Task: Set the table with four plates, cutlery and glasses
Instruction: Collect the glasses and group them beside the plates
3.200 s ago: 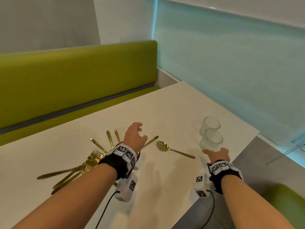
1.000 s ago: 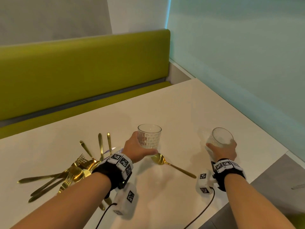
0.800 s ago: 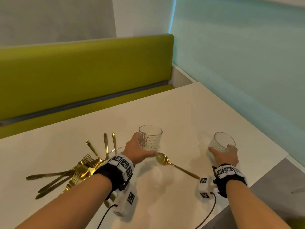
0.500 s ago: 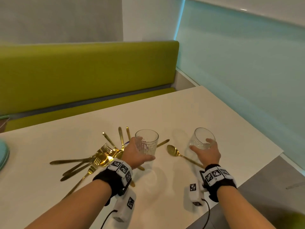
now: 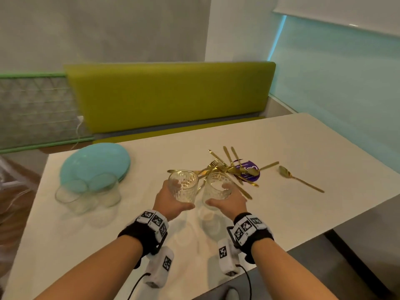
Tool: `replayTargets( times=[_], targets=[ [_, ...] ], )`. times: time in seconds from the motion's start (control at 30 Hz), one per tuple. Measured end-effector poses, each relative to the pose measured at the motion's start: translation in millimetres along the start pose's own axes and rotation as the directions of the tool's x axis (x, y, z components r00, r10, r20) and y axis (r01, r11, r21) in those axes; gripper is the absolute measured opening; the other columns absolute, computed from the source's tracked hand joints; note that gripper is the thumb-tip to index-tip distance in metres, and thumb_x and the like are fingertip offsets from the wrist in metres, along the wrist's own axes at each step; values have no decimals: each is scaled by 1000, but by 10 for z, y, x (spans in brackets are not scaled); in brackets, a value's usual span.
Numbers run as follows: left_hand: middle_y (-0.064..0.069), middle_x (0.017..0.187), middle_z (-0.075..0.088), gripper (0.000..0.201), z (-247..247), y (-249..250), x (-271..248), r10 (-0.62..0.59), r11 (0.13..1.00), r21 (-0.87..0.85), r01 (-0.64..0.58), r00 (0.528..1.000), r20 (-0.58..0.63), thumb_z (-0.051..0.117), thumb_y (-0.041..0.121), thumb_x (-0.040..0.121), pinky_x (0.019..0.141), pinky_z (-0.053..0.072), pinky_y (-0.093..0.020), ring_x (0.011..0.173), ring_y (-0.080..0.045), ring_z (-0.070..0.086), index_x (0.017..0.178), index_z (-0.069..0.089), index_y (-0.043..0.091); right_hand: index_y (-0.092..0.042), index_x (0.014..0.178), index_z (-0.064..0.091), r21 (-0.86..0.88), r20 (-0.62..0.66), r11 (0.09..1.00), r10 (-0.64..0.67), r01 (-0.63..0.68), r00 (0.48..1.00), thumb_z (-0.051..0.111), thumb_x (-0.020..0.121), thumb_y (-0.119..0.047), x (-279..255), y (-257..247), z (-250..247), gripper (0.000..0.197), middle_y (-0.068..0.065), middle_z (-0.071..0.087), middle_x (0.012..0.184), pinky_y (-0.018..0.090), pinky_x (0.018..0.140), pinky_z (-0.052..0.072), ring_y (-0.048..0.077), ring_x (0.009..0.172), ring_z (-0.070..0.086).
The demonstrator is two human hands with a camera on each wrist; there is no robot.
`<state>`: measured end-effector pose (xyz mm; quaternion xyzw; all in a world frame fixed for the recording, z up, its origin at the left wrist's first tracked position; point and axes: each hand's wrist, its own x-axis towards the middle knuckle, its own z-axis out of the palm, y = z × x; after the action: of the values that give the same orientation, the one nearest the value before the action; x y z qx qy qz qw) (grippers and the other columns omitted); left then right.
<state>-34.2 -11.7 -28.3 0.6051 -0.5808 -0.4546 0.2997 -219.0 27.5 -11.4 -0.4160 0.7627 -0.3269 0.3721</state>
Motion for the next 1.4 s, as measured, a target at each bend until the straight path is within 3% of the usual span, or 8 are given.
replayTargets(
  times=[0.13, 0.23, 0.33, 0.53, 0.8, 1.03, 1.3, 1.4],
  targets=[
    [2, 115, 52, 86, -526, -480, -280, -59, 998, 28, 62, 996, -71, 88, 12, 55, 89, 39, -24, 115, -23, 54, 128, 42, 13, -17, 128, 47, -82, 110, 997, -2, 12, 994, 85, 61, -28, -329, -108, 673, 78, 5, 55, 130, 23, 93, 43, 21, 118, 53],
    [-7, 124, 51, 89, -871, -792, -413, -86, 991, 84, 101, 983, -164, 90, 13, 51, 100, 40, -30, 121, -25, 49, 128, 46, 8, -17, 131, 45, -146, 177, 988, -20, 46, 984, 85, 60, -30, -475, -158, 1077, 82, 4, 53, 133, 27, 99, 43, 21, 122, 50],
    [-12, 123, 50, 91, -1138, -1046, -513, -120, 983, 110, 149, 964, -238, 92, 14, 46, 102, 43, -38, 120, -29, 49, 126, 49, 6, -17, 131, 44, -179, 232, 980, -47, 91, 972, 84, 61, -29, -562, -208, 1382, 82, 4, 53, 131, 24, 96, 41, 20, 121, 50],
    [-14, 125, 49, 88, -1526, -1397, -687, -202, 970, 72, 233, 933, -298, 89, 9, 50, 98, 41, -33, 116, -28, 52, 128, 48, 11, -18, 129, 44, -187, 286, 974, -74, 131, 955, 84, 60, -28, -666, -258, 1838, 81, 4, 55, 128, 22, 91, 43, 18, 117, 53],
    [-13, 129, 53, 89, -1686, -1545, -681, -254, 962, 7, 274, 900, -354, 89, 6, 51, 99, 41, -32, 121, -28, 53, 130, 48, 10, -16, 133, 41, -159, 312, 974, -108, 164, 944, 83, 65, -23, -743, -380, 2154, 80, 2, 52, 133, 17, 93, 39, 17, 123, 50],
    [-12, 132, 54, 91, -1732, -1568, -581, -271, 951, 32, 308, 877, -398, 89, 10, 52, 102, 40, -36, 124, -30, 50, 133, 46, 8, -14, 134, 41, -144, 322, 978, -98, 151, 942, 83, 66, -18, -761, -516, 2322, 80, 6, 53, 133, 25, 98, 42, 22, 123, 51],
    [-9, 131, 53, 92, -1829, -1569, -544, -286, 931, 98, 350, 871, -399, 87, 18, 57, 108, 33, -34, 128, -31, 36, 137, 42, 10, -13, 138, 38, -133, 358, 982, -76, 132, 931, 77, 73, -11, -738, -598, 2433, 75, 10, 55, 131, 25, 96, 43, 25, 122, 53],
    [-10, 131, 53, 96, -1862, -1556, -537, -312, 926, 77, 369, 866, -392, 87, 17, 56, 105, 36, -35, 126, -33, 38, 139, 38, 11, -15, 139, 37, -122, 371, 984, -75, 128, 926, 75, 75, -10, -730, -617, 2452, 75, 11, 56, 131, 26, 97, 44, 27, 122, 53]
  ],
)
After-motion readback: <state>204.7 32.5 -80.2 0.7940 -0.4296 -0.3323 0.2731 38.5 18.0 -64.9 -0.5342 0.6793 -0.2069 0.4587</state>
